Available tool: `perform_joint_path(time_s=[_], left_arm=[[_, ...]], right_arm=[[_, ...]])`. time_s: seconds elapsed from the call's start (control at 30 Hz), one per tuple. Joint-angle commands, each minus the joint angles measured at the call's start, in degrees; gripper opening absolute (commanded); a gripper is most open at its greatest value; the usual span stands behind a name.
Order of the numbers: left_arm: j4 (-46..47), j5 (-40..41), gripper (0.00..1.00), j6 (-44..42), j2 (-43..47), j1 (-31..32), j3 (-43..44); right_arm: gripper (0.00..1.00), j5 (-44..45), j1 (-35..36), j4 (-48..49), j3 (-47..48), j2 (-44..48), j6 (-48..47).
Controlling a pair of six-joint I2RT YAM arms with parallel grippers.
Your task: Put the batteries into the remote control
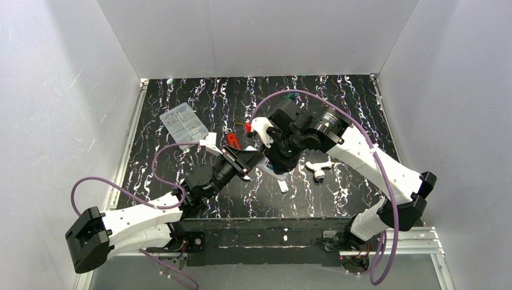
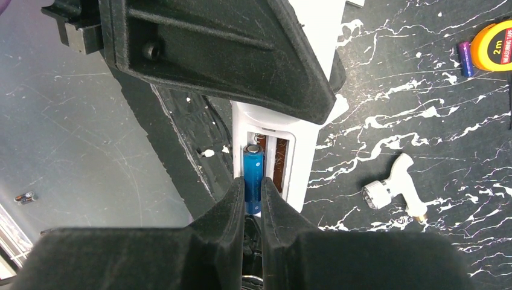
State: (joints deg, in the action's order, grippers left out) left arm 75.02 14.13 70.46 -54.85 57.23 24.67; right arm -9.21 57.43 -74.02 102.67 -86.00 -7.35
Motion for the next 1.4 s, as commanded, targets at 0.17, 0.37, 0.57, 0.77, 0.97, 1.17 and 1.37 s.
perform_joint_path(time_s=[0.17, 0.37, 0.57, 0.77, 0.97, 1.17, 1.37], left_arm=[[6.5, 1.5, 0.0, -0.6, 2.4, 0.4, 0.4], [6.7, 1.5, 0.0, -0.6, 2.4, 0.4, 0.4], [6.9, 1.5, 0.0, -0.6, 2.3, 0.5, 0.3], [7.0, 1.7, 0.0, -0.6, 2.4, 0.4, 0.1], [7.2, 1.7, 0.0, -0.5, 2.3, 0.4, 0.0], [7.3, 1.7, 0.0, -0.5, 2.4, 0.5, -0.1], [7.4, 1.8, 0.0, -0.4, 2.3, 0.4, -0.2]], right_arm=[[0.07, -0.8, -0.4, -1.3, 1.2, -0.7, 1.4], [0.09, 0.1, -0.5, -1.7, 1.9, -1.6, 2.4], [0.12, -1.0, -0.5, -2.0, 2.4, -2.0, 3.0], [0.2, -1.9, -0.5, -1.9, 2.5, -1.8, 3.0], [0.24, -2.7, -0.5, -1.8, 3.2, -2.1, 3.0], [0.31, -2.9, -0.5, -1.7, 3.6, -2.2, 3.0], [0.33, -2.4, -0.5, -1.6, 3.7, -1.9, 3.0]])
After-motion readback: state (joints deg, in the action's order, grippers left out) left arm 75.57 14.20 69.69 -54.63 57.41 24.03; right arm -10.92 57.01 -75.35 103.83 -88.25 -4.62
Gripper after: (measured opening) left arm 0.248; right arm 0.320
